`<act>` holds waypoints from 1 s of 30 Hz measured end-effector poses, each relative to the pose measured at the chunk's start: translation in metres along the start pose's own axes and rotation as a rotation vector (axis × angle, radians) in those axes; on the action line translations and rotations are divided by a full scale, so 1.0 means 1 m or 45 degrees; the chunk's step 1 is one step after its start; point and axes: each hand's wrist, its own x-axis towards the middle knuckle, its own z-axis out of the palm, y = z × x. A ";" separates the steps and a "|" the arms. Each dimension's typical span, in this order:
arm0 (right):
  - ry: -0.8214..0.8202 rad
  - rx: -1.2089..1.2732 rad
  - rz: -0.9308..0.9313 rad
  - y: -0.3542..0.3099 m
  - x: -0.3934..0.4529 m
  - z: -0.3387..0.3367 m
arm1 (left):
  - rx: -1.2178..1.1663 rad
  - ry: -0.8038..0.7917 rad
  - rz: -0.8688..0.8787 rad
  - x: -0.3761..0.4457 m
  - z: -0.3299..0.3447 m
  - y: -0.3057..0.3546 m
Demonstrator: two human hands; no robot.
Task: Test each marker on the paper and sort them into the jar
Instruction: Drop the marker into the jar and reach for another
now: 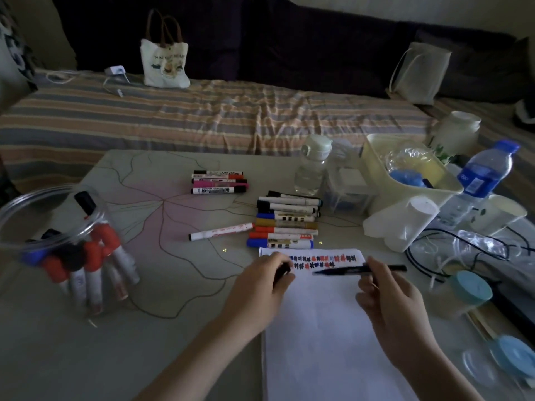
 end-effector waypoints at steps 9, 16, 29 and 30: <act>-0.133 -0.134 -0.022 -0.008 0.032 -0.031 | 0.338 -0.166 0.130 -0.002 0.008 -0.025; -0.210 -0.534 -0.160 0.002 0.065 -0.012 | 0.431 -0.322 0.138 -0.001 0.005 -0.021; 0.013 -0.931 -0.450 0.035 0.086 -0.017 | 0.357 -0.336 0.121 0.002 0.009 -0.029; 0.013 -0.932 -0.445 0.035 0.086 -0.017 | 0.357 -0.332 0.122 0.002 0.010 -0.029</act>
